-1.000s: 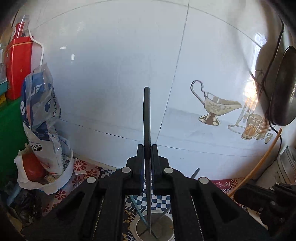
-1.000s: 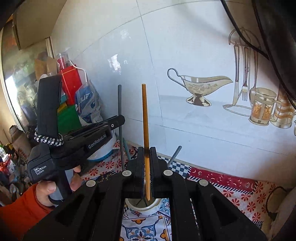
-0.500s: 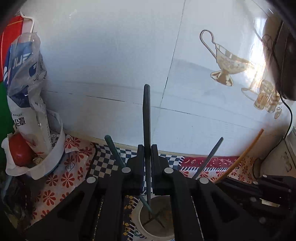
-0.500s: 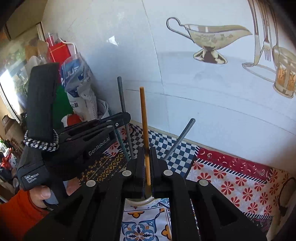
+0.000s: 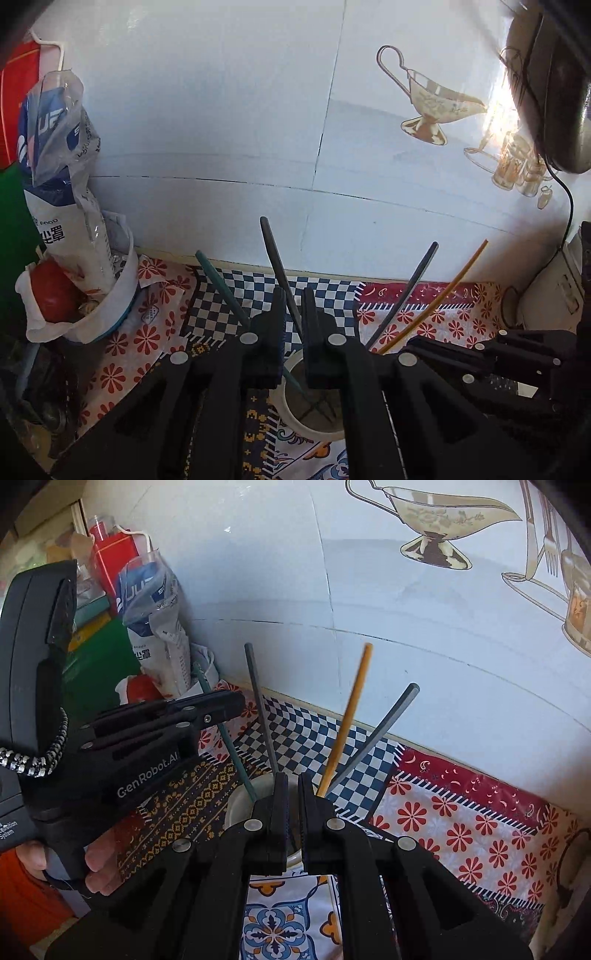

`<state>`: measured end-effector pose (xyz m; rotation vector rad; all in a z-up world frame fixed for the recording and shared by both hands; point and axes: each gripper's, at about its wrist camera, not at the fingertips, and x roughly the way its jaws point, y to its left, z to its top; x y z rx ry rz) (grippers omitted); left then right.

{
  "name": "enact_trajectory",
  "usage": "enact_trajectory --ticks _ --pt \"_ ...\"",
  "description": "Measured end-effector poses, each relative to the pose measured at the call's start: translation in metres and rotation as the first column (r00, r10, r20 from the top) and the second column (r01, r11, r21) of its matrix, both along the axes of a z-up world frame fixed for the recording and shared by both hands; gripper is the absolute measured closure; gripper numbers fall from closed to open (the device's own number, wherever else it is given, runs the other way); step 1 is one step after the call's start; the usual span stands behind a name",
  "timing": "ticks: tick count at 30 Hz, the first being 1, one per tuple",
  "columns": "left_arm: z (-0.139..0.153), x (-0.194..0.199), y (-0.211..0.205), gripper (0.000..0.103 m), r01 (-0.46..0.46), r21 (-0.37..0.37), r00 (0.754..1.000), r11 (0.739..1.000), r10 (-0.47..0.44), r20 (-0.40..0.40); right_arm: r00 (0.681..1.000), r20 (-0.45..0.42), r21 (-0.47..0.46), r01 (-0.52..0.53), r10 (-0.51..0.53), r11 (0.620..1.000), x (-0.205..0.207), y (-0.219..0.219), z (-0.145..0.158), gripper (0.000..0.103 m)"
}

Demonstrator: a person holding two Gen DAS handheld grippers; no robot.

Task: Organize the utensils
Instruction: 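Lower both sticks into the cup and open both tools, then withdraw both open tools and move them down to the sticks on the cloth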

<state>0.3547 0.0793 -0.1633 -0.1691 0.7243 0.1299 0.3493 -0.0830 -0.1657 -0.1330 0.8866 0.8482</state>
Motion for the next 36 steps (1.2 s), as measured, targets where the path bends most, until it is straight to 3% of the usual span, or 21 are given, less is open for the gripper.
enact_trajectory --ticks 5,7,11,15,21,30,36 --pt "0.017 -0.019 -0.007 0.087 0.007 0.034 1.0 0.999 -0.008 0.016 1.0 0.014 -0.004 0.003 -0.003 1.0 -0.01 -0.005 0.01 0.097" --pt "0.024 -0.028 -0.01 0.078 0.009 0.052 1.0 0.999 -0.01 0.023 0.999 0.032 -0.008 0.007 -0.007 1.0 -0.017 -0.009 0.016 0.093" --pt "0.036 -0.048 -0.016 0.069 0.017 0.071 0.999 0.997 -0.02 0.036 0.996 0.084 -0.01 0.031 -0.03 0.999 -0.031 -0.02 0.029 0.077" --pt "0.042 -0.068 -0.024 0.054 0.021 0.083 0.999 0.996 -0.024 0.037 0.988 0.142 -0.019 0.071 -0.067 0.997 -0.048 -0.036 0.04 0.062" --pt "0.038 -0.092 -0.037 0.035 0.055 0.09 0.998 0.994 -0.055 0.001 0.978 0.175 -0.054 0.125 -0.114 0.991 -0.071 -0.062 0.044 0.053" --pt "-0.005 -0.105 -0.058 0.033 0.111 0.075 0.986 0.991 -0.1 -0.13 0.973 0.127 -0.132 0.211 -0.195 0.968 -0.094 -0.108 0.015 0.047" --pt "-0.054 -0.106 -0.087 0.033 0.18 0.064 0.953 0.982 -0.158 -0.26 0.964 0.037 -0.252 0.265 -0.264 0.931 -0.099 -0.139 -0.033 0.047"
